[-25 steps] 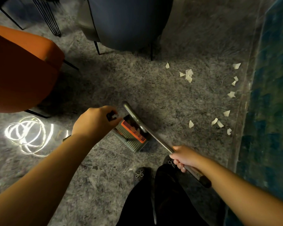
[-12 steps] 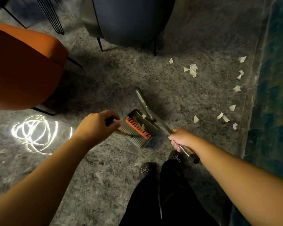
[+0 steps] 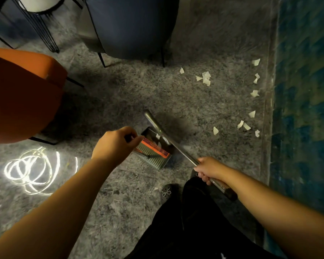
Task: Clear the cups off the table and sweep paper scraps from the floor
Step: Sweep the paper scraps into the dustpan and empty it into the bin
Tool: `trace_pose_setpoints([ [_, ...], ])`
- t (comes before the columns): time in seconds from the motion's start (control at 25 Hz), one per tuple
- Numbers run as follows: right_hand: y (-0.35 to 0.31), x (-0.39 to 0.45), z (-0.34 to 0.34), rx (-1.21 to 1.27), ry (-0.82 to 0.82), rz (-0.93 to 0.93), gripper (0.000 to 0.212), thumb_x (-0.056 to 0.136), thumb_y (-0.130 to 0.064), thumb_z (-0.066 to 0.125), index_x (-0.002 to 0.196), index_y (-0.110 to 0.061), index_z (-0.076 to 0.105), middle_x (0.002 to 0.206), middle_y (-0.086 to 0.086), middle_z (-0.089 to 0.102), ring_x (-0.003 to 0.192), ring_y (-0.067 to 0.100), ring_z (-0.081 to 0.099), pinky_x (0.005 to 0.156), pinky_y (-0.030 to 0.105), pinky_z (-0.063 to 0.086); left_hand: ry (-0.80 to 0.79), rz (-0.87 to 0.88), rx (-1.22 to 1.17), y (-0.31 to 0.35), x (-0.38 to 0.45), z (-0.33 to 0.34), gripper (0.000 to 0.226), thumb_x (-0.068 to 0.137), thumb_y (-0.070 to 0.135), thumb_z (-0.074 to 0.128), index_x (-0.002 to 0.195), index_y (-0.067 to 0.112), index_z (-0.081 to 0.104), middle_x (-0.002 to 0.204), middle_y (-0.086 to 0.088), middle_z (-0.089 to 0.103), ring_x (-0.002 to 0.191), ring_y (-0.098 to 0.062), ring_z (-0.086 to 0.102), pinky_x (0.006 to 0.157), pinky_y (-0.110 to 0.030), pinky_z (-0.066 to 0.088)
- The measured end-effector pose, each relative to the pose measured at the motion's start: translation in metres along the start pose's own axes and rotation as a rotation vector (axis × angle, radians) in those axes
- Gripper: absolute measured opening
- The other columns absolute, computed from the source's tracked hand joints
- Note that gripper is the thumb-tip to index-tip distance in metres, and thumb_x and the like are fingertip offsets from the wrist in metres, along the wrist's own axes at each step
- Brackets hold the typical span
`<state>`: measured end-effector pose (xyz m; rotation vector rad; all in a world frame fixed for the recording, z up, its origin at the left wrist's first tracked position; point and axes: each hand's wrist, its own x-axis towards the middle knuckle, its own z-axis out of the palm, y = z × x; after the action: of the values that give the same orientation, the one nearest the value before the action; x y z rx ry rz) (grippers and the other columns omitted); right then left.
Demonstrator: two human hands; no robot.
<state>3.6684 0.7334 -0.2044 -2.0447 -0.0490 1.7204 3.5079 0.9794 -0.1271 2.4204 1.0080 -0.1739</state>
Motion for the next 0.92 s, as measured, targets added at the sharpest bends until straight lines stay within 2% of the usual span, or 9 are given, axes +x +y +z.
trace_pose_setpoints([
  [0.04, 0.003, -0.006, -0.005, 0.013, 0.034, -0.012, 0.027, 0.095, -0.006, 0.046, 0.121, -0.013, 0.049, 0.060, 0.005, 0.045, 0.037, 0.009, 0.038, 0.035, 0.016, 0.034, 0.004, 0.015, 0.004, 0.007, 0.000, 0.000, 0.025, 0.083, 0.062, 0.055, 0.082, 0.037, 0.058, 0.065, 0.016, 0.059, 0.060, -0.001, 0.056, 0.052, -0.023, 0.047],
  [0.12, 0.009, -0.022, -0.020, 0.117, 0.080, -0.035, 0.030, 0.095, -0.005, 0.048, 0.124, -0.011, 0.052, 0.060, 0.005, 0.044, 0.035, 0.008, 0.036, 0.034, 0.015, 0.031, -0.006, 0.072, 0.042, 0.027, 0.002, 0.002, 0.029, 0.082, 0.066, 0.049, 0.080, 0.037, 0.056, 0.064, 0.016, 0.057, 0.057, -0.001, 0.055, 0.049, -0.022, 0.044],
  [0.24, 0.017, -0.047, -0.043, 0.235, 0.164, -0.085, 0.023, 0.094, -0.002, 0.045, 0.101, -0.024, 0.051, 0.058, 0.004, 0.044, 0.031, 0.007, 0.035, 0.035, 0.015, 0.029, -0.029, 0.127, 0.032, 0.058, 0.008, 0.007, 0.031, 0.087, 0.067, 0.037, 0.079, 0.041, 0.052, 0.066, 0.014, 0.059, 0.058, -0.006, 0.057, 0.049, -0.024, 0.042],
  [0.32, 0.024, -0.062, -0.058, 0.278, 0.205, -0.109, 0.021, 0.095, -0.003, 0.044, 0.101, -0.020, 0.054, 0.058, 0.004, 0.044, 0.031, 0.006, 0.035, 0.035, 0.015, 0.030, -0.041, 0.140, 0.002, 0.082, 0.017, 0.014, 0.030, 0.092, 0.061, 0.034, 0.085, 0.041, 0.055, 0.073, 0.011, 0.065, 0.066, -0.014, 0.061, 0.054, -0.028, 0.044],
  [0.44, 0.036, -0.076, -0.084, 0.352, 0.263, -0.118, 0.023, 0.096, -0.002, 0.045, 0.115, -0.012, 0.053, 0.060, 0.006, 0.043, 0.030, 0.005, 0.034, 0.032, 0.014, 0.029, -0.053, 0.126, -0.057, 0.119, 0.036, 0.025, 0.022, 0.094, 0.048, 0.044, 0.099, 0.036, 0.061, 0.087, 0.007, 0.071, 0.078, -0.020, 0.066, 0.070, -0.036, 0.055],
  [0.52, 0.047, -0.080, -0.106, 0.415, 0.291, -0.111, 0.027, 0.096, -0.003, 0.046, 0.123, -0.006, 0.050, 0.060, 0.006, 0.042, 0.030, 0.006, 0.034, 0.032, 0.014, 0.029, -0.054, 0.138, -0.084, 0.146, 0.049, 0.034, 0.022, 0.094, 0.045, 0.047, 0.101, 0.033, 0.065, 0.090, 0.005, 0.072, 0.081, -0.020, 0.067, 0.075, -0.039, 0.055],
  [0.68, 0.073, -0.078, -0.160, 0.491, 0.327, -0.101, 0.031, 0.095, -0.001, 0.048, 0.126, 0.000, 0.049, 0.055, 0.005, 0.041, 0.030, 0.009, 0.034, 0.034, 0.016, 0.031, -0.046, 0.206, -0.111, 0.200, 0.077, 0.052, 0.017, 0.093, 0.048, 0.050, 0.099, 0.040, 0.063, 0.078, 0.015, 0.066, 0.066, -0.004, 0.058, 0.059, -0.026, 0.045],
  [0.8, 0.090, -0.073, -0.201, 0.489, 0.337, -0.093, 0.038, 0.093, -0.001, 0.050, 0.131, -0.002, 0.047, 0.054, 0.005, 0.043, 0.032, 0.010, 0.036, 0.035, 0.019, 0.033, -0.242, 0.227, -0.074, 0.234, 0.096, 0.071, 0.012, 0.092, 0.048, 0.052, 0.089, 0.040, 0.060, 0.080, 0.012, 0.067, 0.066, -0.008, 0.061, 0.062, -0.029, 0.051],
  [0.92, 0.102, -0.073, -0.239, 0.495, 0.341, -0.072, 0.041, 0.093, -0.001, 0.049, 0.134, 0.002, 0.041, 0.055, 0.005, 0.044, 0.036, 0.011, 0.037, 0.036, 0.021, 0.034, -0.432, 0.217, -0.076, 0.263, 0.108, 0.088, 0.014, 0.093, 0.044, 0.053, 0.081, 0.039, 0.057, 0.072, 0.007, 0.065, 0.050, -0.011, 0.063, 0.046, -0.028, 0.053],
])
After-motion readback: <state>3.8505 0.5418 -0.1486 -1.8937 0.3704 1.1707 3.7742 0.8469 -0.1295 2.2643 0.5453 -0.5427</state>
